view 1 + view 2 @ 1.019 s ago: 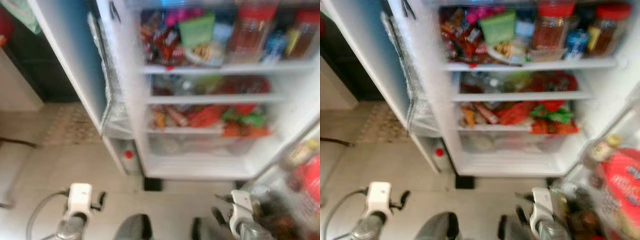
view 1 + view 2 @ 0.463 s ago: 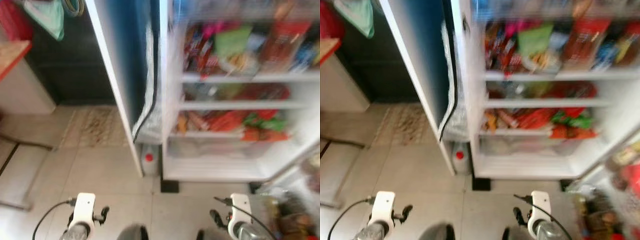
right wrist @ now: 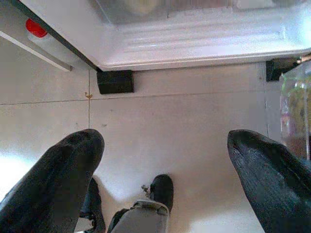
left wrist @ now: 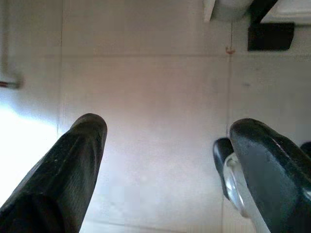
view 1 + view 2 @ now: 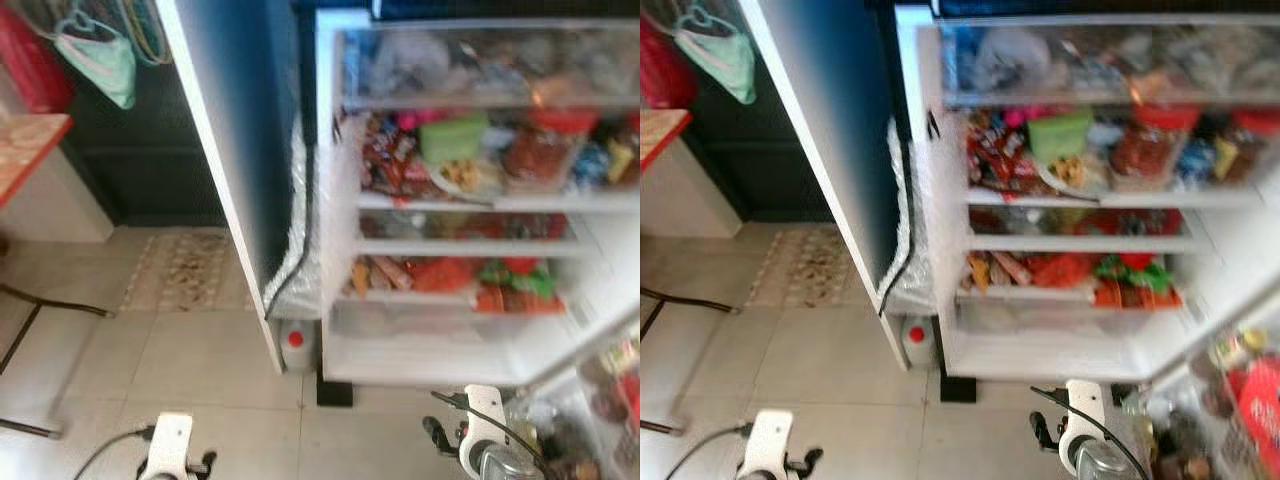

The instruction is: Restocking fridge

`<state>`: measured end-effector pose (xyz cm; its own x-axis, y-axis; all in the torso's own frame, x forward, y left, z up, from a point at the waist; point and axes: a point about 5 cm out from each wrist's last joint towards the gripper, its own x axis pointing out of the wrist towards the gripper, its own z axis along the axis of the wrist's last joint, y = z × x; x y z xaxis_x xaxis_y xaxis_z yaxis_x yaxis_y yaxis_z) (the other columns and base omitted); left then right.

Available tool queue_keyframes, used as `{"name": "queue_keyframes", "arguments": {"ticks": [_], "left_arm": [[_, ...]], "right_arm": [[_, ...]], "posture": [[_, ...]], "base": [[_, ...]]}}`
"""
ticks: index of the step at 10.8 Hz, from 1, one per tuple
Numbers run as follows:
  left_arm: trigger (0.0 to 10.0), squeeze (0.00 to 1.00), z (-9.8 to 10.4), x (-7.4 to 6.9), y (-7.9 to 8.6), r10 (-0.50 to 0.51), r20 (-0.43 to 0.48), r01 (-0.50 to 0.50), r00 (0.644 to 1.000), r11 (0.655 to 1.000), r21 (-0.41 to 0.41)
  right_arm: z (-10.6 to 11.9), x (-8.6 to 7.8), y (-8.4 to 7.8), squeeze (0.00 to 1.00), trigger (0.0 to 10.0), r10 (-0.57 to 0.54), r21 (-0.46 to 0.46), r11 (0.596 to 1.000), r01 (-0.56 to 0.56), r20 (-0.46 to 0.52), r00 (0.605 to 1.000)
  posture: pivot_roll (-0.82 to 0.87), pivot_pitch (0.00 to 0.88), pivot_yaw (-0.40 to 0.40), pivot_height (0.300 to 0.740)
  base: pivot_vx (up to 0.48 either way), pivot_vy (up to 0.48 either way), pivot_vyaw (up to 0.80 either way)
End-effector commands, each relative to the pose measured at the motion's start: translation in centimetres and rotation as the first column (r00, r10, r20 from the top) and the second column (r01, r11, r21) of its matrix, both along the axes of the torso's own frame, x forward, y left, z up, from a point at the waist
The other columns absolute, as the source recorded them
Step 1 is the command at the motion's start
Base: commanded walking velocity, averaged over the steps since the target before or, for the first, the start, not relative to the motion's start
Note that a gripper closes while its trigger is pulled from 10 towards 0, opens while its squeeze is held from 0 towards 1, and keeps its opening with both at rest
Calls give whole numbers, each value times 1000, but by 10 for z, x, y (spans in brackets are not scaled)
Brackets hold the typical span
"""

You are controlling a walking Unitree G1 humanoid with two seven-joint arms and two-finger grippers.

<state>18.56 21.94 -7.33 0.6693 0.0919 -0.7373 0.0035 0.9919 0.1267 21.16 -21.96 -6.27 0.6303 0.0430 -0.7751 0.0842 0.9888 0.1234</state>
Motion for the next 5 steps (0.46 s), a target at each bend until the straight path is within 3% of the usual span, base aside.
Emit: {"name": "queue_keyframes", "arguments": {"ticks": [1,2,5], "left_arm": [[10000,0,-5,-9,1,8,-50,-8,999,1000,13],[10000,0,-6,-8,-1,19,-55,-19,998,1000,2],[10000,0,-3,0,-7,44,-37,-45,998,999,-18]], "right_arm": [[-3,-6,-2,0,10000,5,-5,1000,-5,-27,1000],[-2,-5,-3,0,10000,-5,0,1000,5,-14,1000],[2,1,-4,0,10000,41,-22,999,-41,-9,999]], "posture": [[-66,10,17,740],[-59,0,9,740],[-43,0,-10,740]], "base": [[0,0,0],[0,349,0],[0,0,0]]}}
